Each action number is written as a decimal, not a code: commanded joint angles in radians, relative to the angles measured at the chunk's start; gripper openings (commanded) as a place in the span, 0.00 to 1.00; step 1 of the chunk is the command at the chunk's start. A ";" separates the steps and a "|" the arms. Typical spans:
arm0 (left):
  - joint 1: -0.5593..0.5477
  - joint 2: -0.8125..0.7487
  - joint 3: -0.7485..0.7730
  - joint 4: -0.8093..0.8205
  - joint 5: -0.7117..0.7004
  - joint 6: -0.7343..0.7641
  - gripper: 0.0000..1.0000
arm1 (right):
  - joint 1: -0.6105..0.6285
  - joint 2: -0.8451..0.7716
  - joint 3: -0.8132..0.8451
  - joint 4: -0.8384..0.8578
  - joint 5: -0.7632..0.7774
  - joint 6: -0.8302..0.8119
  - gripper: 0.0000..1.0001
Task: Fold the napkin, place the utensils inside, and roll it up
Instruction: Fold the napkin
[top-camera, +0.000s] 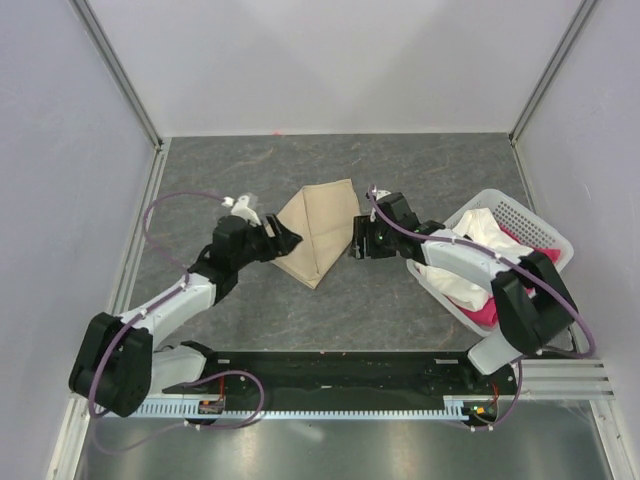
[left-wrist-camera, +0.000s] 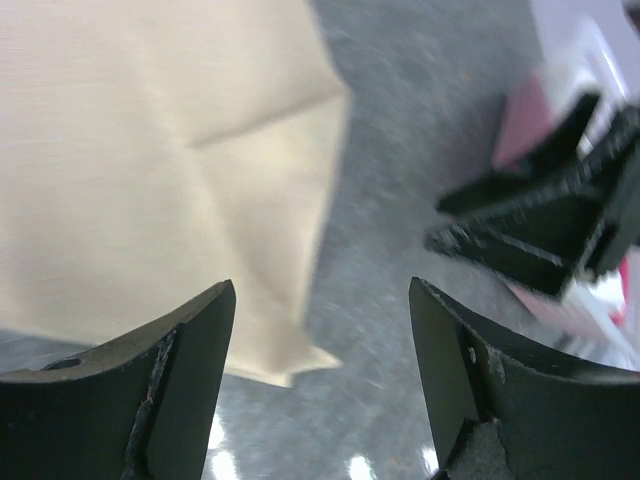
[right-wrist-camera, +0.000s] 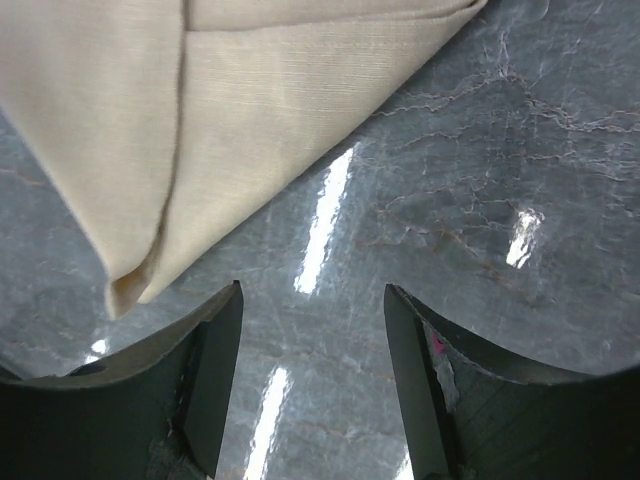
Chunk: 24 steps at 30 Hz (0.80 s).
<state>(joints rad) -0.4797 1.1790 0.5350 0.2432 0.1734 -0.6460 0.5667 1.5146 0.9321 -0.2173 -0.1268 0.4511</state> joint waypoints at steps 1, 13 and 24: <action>0.186 0.031 -0.010 -0.026 0.029 -0.078 0.78 | -0.002 0.105 0.079 0.059 0.013 0.035 0.64; 0.414 0.123 -0.013 0.045 0.052 -0.096 0.72 | -0.042 0.384 0.264 0.041 0.019 0.047 0.44; 0.421 0.194 -0.029 0.064 0.029 -0.080 0.65 | -0.102 0.568 0.456 -0.019 0.013 -0.031 0.45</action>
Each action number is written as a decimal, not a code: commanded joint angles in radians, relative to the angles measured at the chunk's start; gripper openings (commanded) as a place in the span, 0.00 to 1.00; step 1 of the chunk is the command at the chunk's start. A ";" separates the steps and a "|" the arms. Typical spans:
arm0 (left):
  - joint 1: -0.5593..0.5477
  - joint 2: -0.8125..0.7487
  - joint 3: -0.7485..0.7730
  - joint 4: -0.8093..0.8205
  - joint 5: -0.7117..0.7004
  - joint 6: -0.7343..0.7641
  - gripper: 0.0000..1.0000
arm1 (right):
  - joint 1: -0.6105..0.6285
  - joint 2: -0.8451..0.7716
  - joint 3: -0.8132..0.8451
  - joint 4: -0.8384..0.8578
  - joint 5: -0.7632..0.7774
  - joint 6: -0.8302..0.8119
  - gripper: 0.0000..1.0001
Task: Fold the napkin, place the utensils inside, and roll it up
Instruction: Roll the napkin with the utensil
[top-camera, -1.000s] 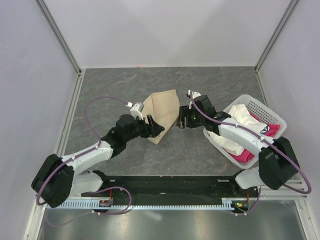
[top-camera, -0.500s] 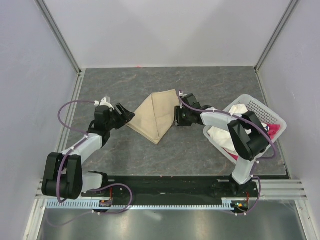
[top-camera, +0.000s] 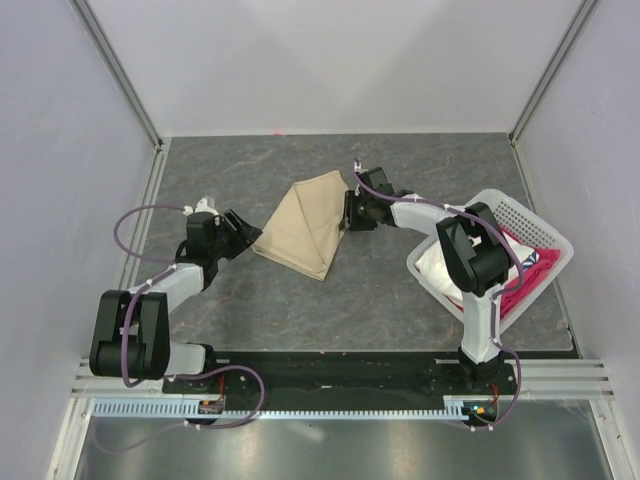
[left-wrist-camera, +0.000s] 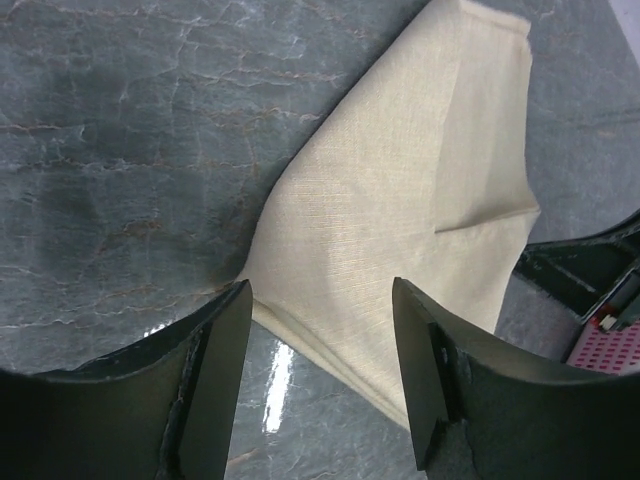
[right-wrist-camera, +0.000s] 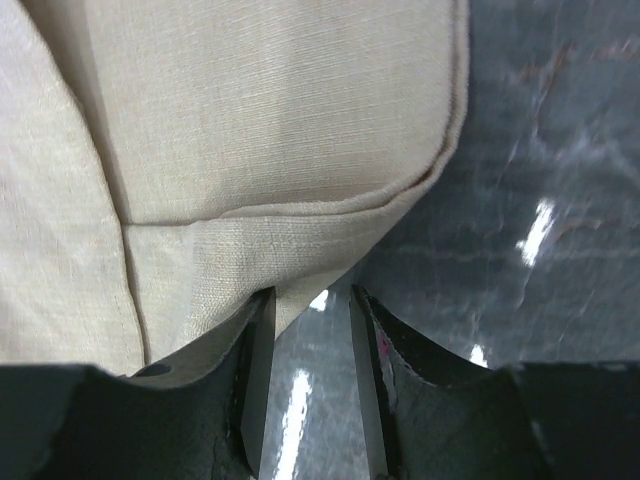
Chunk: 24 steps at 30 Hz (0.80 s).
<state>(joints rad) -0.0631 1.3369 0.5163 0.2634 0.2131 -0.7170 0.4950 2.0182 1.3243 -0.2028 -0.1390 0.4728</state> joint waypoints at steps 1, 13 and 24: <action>0.005 0.041 -0.012 0.043 -0.015 -0.007 0.64 | -0.033 0.066 0.079 -0.037 0.027 -0.056 0.46; 0.005 0.191 0.036 0.062 -0.006 0.004 0.50 | -0.044 -0.070 -0.017 -0.052 0.044 -0.100 0.58; 0.005 0.225 0.045 0.060 -0.001 0.014 0.22 | 0.068 -0.223 -0.017 -0.047 0.133 -0.275 0.61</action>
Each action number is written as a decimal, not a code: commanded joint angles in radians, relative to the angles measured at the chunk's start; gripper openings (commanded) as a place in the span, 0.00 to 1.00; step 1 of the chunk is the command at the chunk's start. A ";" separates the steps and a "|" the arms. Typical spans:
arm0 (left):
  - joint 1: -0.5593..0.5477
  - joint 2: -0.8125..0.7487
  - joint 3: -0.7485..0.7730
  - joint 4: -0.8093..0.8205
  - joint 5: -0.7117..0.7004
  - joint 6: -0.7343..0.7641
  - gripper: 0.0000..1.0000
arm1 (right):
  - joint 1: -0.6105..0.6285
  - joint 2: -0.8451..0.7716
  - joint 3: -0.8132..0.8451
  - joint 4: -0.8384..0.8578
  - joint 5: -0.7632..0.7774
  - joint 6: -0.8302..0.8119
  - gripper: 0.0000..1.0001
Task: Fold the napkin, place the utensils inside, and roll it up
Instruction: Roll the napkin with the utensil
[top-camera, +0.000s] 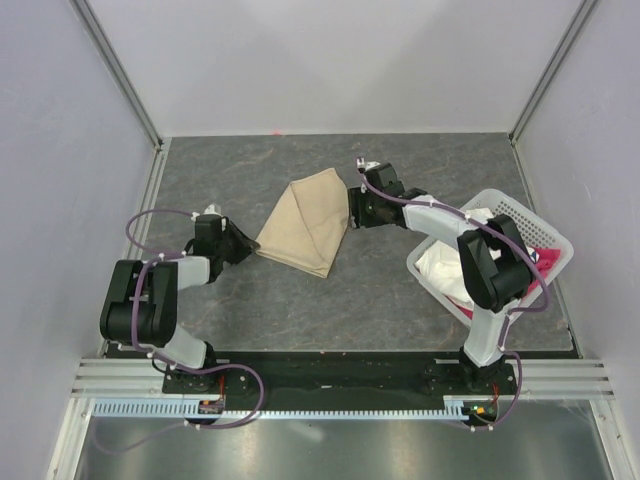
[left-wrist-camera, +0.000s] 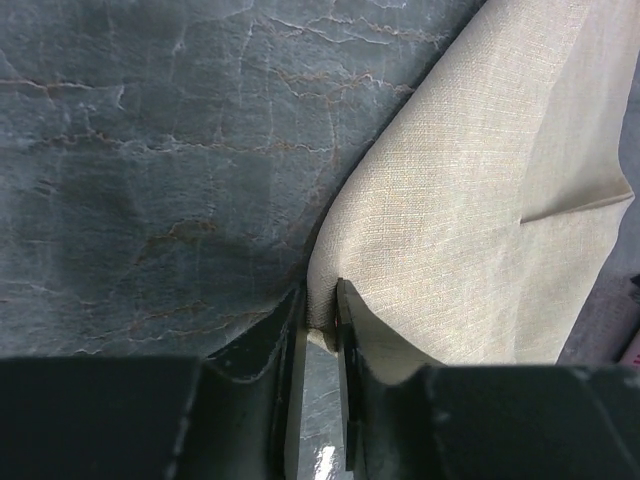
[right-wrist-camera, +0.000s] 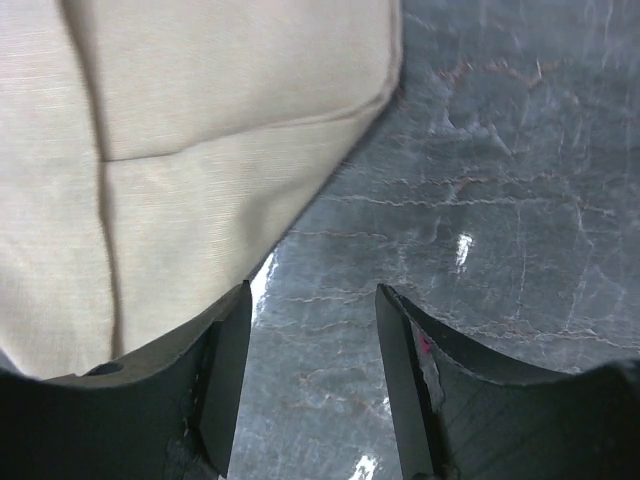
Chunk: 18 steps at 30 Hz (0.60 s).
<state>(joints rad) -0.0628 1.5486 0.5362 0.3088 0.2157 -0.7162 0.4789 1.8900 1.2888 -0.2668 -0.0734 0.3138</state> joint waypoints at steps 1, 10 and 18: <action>0.004 0.013 0.025 0.015 0.001 0.015 0.17 | 0.102 -0.104 0.030 0.017 0.093 -0.158 0.62; 0.004 0.031 0.085 -0.045 0.089 0.011 0.02 | 0.375 -0.056 0.069 0.158 0.276 -0.444 0.64; 0.012 -0.001 0.113 -0.105 0.125 -0.017 0.02 | 0.523 0.078 0.081 0.259 0.388 -0.628 0.66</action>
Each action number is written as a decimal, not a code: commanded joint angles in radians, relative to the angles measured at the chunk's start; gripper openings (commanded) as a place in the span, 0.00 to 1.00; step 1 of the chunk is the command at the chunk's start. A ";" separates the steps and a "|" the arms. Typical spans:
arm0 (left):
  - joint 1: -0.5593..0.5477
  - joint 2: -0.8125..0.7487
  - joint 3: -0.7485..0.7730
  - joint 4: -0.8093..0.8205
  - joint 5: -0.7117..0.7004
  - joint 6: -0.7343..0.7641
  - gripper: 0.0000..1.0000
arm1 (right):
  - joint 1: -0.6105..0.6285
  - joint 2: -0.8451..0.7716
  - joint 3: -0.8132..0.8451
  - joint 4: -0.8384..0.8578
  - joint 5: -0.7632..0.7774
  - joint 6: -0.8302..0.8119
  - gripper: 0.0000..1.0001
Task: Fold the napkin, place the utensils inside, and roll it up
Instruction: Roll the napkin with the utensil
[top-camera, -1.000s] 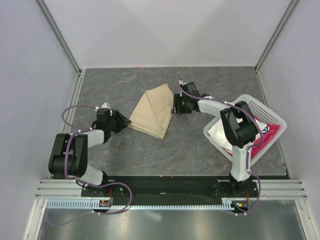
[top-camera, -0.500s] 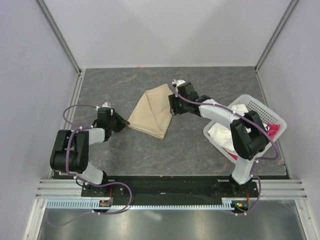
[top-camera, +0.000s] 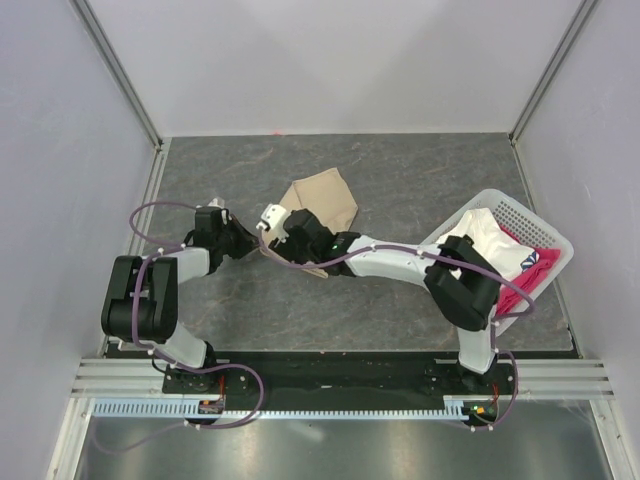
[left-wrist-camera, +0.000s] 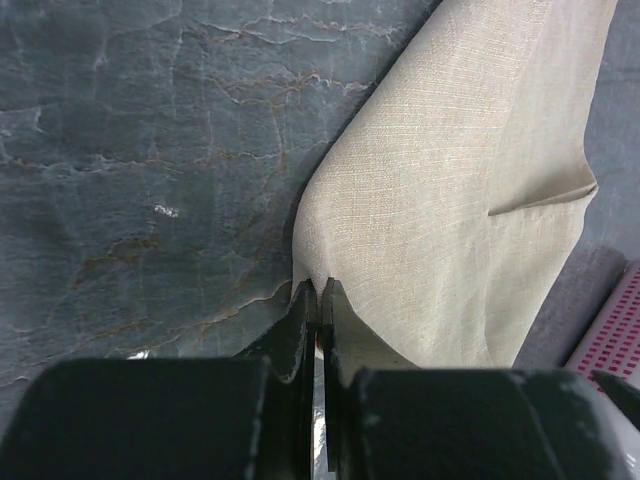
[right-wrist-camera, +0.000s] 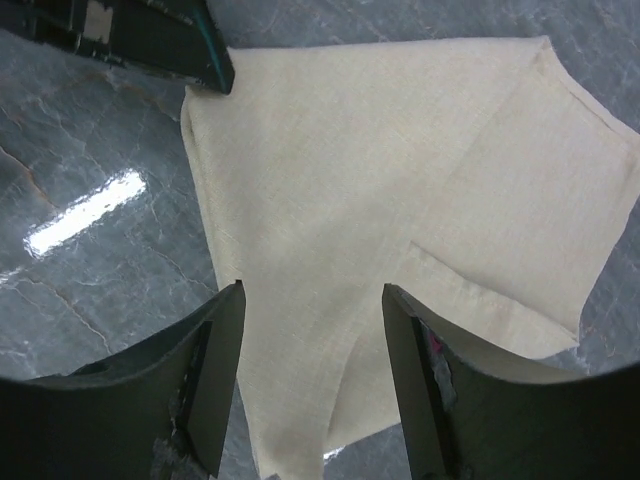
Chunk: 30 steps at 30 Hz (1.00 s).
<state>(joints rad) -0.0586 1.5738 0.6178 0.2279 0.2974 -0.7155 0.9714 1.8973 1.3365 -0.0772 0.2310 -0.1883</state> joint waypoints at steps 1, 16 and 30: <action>0.009 -0.026 0.031 -0.025 0.043 -0.016 0.02 | 0.039 0.077 0.029 0.097 0.088 -0.137 0.66; 0.019 -0.024 0.045 -0.039 0.060 -0.013 0.02 | 0.118 0.161 -0.013 0.179 0.097 -0.223 0.63; 0.022 -0.009 0.056 -0.039 0.071 -0.015 0.02 | 0.125 0.266 0.033 0.171 0.202 -0.287 0.41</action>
<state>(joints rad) -0.0410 1.5738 0.6365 0.1852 0.3420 -0.7162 1.0931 2.1235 1.3407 0.0978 0.3950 -0.4461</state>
